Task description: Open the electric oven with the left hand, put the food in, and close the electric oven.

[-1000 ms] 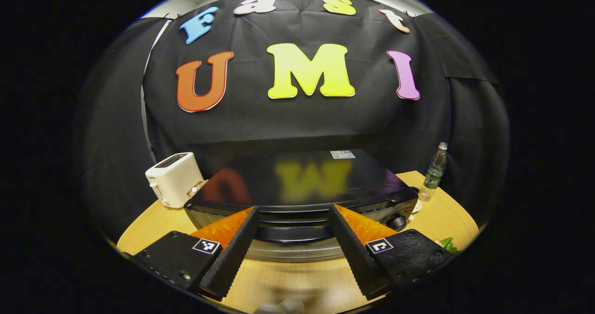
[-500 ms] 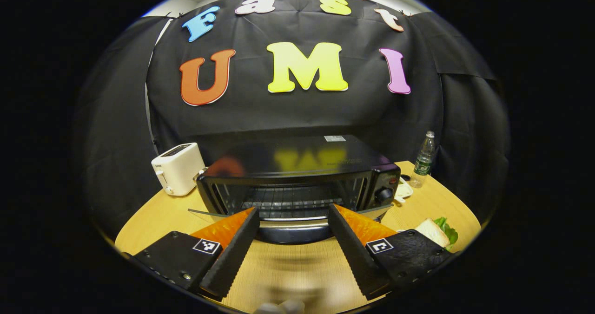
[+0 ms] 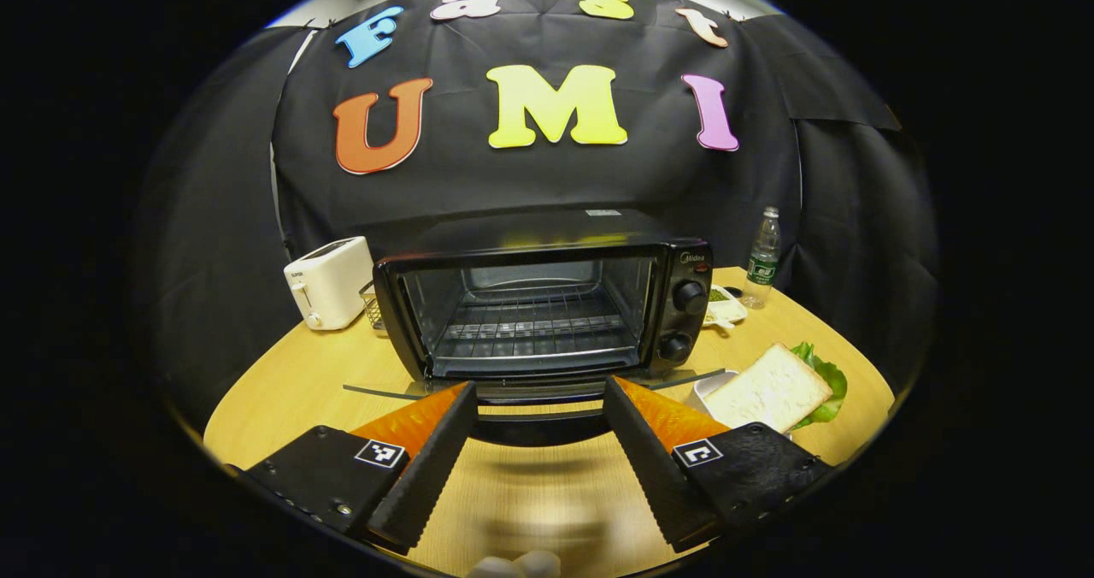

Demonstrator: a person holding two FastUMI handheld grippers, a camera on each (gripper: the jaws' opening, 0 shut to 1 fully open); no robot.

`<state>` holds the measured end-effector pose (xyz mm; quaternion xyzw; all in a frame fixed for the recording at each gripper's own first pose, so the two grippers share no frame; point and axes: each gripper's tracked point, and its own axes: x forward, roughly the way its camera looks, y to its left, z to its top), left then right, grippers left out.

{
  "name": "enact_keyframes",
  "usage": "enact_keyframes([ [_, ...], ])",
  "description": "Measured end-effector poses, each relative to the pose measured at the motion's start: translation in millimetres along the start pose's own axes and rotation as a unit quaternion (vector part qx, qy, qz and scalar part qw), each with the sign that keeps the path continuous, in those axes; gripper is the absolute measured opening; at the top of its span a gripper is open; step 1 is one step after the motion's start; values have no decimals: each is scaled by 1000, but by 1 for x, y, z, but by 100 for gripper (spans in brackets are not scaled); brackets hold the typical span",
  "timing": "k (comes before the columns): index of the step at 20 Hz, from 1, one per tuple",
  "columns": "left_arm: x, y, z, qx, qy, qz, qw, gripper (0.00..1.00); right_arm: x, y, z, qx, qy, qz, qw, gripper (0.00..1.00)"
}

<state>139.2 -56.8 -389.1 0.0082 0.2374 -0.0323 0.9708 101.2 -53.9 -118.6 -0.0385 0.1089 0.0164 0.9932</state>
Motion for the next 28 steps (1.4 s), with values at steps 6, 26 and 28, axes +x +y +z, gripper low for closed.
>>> enact_keyframes([
  [6, -8, -4, -31, 2, 4, 1, 1000, 98, -5, 7, -15, -8, 14, 1, 1000, 97],
  [26, -3, -7, -96, 13, 63, -1, 998, 96, 9, 18, -35, -18, 39, 14, 999, 100],
  [28, -12, -4, -78, 10, 53, 5, 999, 96, 13, 16, -28, -19, 34, 18, 999, 100],
])
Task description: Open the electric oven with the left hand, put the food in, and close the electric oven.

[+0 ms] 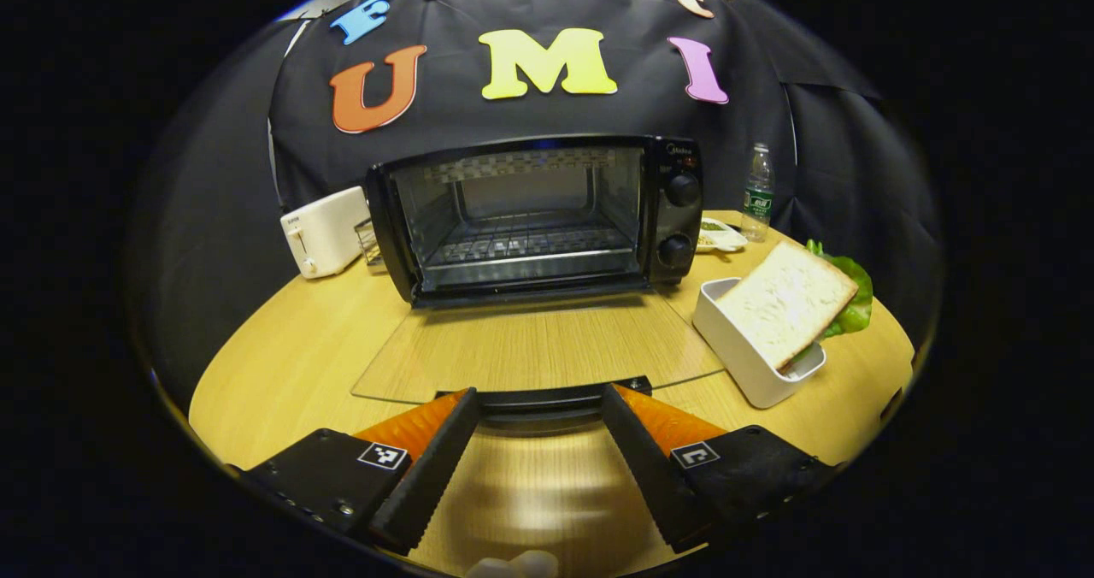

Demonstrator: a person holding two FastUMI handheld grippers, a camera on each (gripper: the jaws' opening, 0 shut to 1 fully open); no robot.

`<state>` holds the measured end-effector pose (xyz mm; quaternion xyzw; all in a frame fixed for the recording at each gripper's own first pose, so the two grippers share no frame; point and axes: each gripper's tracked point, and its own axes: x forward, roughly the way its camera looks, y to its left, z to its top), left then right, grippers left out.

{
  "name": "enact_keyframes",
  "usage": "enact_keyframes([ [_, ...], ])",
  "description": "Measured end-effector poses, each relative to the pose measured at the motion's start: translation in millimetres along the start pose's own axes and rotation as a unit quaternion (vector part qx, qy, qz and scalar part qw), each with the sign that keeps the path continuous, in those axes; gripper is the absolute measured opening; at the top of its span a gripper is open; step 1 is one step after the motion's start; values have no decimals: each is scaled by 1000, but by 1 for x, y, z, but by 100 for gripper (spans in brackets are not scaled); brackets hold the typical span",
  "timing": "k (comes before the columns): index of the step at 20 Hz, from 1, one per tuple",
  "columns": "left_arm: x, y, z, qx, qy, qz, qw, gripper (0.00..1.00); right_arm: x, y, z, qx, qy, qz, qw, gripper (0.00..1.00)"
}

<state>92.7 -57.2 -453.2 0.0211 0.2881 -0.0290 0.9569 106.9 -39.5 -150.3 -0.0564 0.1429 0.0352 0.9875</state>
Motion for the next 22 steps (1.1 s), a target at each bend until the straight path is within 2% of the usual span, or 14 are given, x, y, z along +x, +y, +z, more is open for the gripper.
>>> enact_keyframes([
  [3, -24, 13, 34, -9, -22, 20, 1000, 96, 8, -4, -6, 12, 5, 13, 1000, 98],
  [7, -72, 26, 97, -2, -75, 38, 996, 96, 22, -5, -36, 47, 33, 45, 997, 98],
  [10, -106, 30, 150, 8, -128, 45, 991, 96, 36, -6, -69, 62, 59, 56, 995, 100],
  [13, -136, 27, 192, 4, -167, 44, 985, 95, 48, 5, -105, 69, 89, 81, 990, 98],
  [18, -167, 16, 238, -26, -197, 37, 979, 95, 74, 36, -158, 84, 154, 150, 973, 100],
  [22, -175, 16, 258, -26, -204, 52, 977, 95, 98, 53, -181, 115, 196, 194, 954, 97],
])
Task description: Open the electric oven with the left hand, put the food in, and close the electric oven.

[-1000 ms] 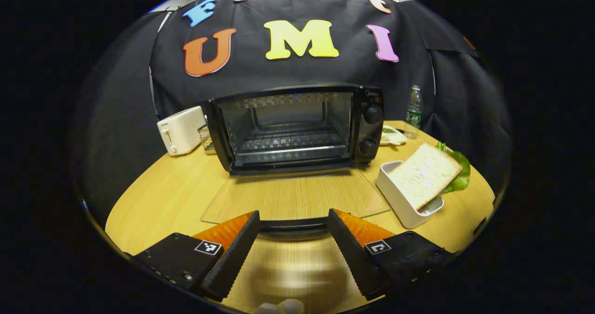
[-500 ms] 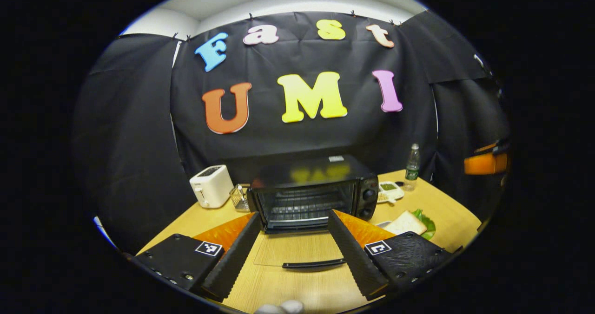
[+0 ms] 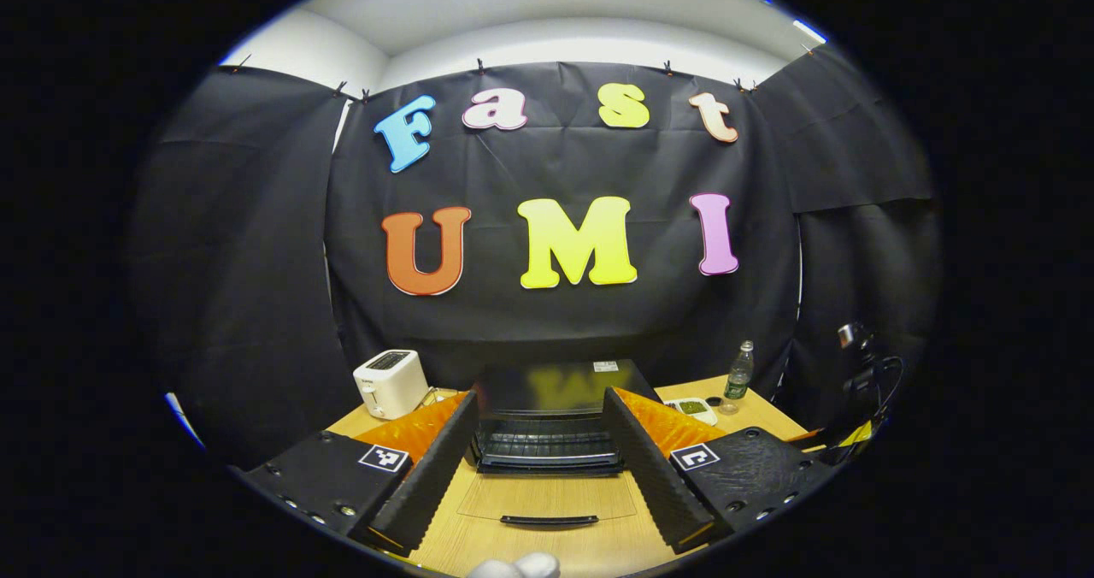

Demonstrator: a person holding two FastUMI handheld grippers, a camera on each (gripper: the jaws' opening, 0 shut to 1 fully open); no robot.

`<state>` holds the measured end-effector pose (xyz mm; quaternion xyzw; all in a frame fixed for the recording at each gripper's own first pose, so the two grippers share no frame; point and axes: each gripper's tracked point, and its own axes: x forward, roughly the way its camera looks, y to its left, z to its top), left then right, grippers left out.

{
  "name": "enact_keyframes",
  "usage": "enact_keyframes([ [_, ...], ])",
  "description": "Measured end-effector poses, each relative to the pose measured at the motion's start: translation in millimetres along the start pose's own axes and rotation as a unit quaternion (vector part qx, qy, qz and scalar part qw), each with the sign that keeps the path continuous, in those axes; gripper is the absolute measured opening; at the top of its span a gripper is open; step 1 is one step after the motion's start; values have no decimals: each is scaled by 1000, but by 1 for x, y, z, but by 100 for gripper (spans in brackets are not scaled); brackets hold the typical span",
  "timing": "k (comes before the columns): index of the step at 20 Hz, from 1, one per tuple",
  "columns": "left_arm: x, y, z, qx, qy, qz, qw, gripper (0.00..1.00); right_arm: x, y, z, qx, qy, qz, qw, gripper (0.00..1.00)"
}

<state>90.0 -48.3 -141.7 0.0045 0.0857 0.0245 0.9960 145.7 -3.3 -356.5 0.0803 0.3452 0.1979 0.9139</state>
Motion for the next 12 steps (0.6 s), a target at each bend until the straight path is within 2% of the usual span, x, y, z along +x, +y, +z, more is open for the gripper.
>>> enact_keyframes([
  [2, -1, -1, 0, 3, 5, 9, 1000, 96, 17, -1, -7, 24, 25, 24, 999, 95],
  [3, 1, 1, 0, 5, 7, 17, 1000, 96, 25, -1, -10, 40, 40, 39, 998, 99],
  [4, 2, 2, 1, 9, 9, 23, 1000, 95, 35, 0, -14, 57, 57, 54, 995, 94],
  [6, 4, 4, -3, 15, 20, 36, 999, 96, 51, -3, -17, 95, 86, 73, 989, 93],
  [10, 9, 3, -7, 23, 35, 57, 998, 95, 67, -3, -13, 176, 119, 123, 969, 87],
  [11, 9, 3, -10, 26, 42, 62, 997, 95, 72, 2, -14, 199, 130, 134, 962, 90],
  [12, 10, 4, -14, 29, 49, 67, 996, 95, 76, 3, -15, 215, 143, 146, 955, 78],
])
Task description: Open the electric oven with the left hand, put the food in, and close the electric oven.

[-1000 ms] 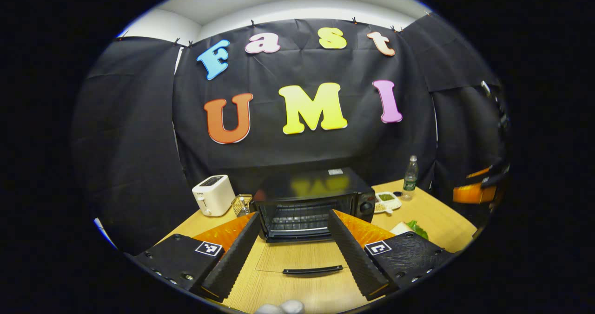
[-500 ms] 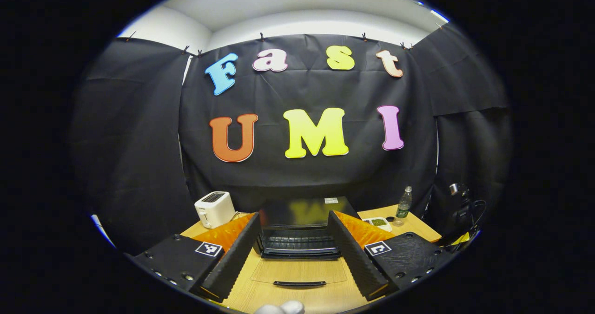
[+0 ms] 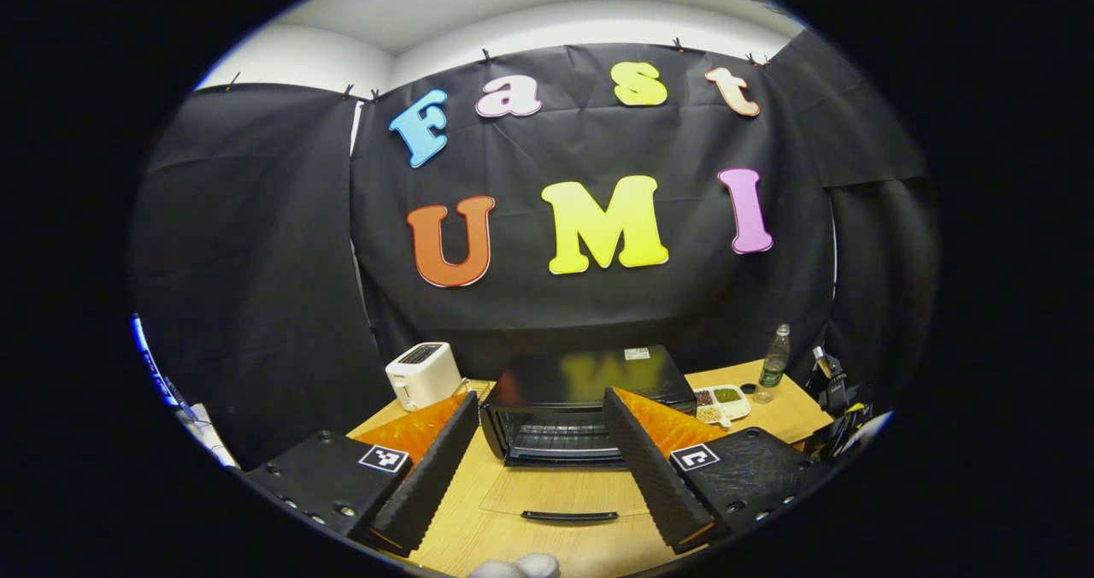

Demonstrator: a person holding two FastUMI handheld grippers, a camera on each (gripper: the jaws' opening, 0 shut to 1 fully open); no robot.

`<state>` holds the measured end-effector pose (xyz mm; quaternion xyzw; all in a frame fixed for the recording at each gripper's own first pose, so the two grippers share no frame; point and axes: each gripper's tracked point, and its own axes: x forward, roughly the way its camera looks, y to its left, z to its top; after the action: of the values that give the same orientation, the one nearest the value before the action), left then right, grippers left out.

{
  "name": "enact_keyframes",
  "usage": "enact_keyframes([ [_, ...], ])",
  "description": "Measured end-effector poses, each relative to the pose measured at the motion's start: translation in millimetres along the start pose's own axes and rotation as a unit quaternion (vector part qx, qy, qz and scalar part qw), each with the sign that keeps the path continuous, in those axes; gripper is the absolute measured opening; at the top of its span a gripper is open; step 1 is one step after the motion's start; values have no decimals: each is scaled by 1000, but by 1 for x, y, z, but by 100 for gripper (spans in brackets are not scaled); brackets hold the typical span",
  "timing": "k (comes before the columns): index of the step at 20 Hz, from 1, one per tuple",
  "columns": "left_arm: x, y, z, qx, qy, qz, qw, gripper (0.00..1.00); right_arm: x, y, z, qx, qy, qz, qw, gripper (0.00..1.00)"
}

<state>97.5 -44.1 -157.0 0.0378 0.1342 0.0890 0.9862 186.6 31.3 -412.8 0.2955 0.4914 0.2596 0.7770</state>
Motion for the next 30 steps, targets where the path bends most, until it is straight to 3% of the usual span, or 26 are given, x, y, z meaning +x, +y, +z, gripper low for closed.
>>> enact_keyframes([
  [1, 2, 0, -1, 2, 3, 4, 1000, 95, 4, 1, -1, 12, 12, 14, 1000, 75],
  [4, 5, -4, -1, 8, 9, 10, 1000, 95, 8, 3, 2, 38, 25, 30, 999, 49],
  [8, 3, -2, -2, 9, 14, 22, 1000, 95, 6, 7, 2, 25, 28, 41, 998, 39],
  [13, 0, 7, -12, 7, 7, 14, 1000, 95, -7, 29, 13, 9, -9, 32, 999, 38],
  [18, -6, 21, -20, 0, -7, -37, 999, 95, -21, 89, 16, 27, -100, 42, 994, 38],
  [25, -15, 44, -35, -16, -22, -113, 993, 95, 10, 148, -6, 117, -235, 64, 963, 38],
  [29, -18, 64, -51, -20, -15, -126, 992, 95, 57, 166, -8, 170, -298, 63, 937, 40],
  [30, -19, 69, -55, -20, -12, -126, 992, 95, 71, 171, -6, 180, -312, 65, 931, 37],
])
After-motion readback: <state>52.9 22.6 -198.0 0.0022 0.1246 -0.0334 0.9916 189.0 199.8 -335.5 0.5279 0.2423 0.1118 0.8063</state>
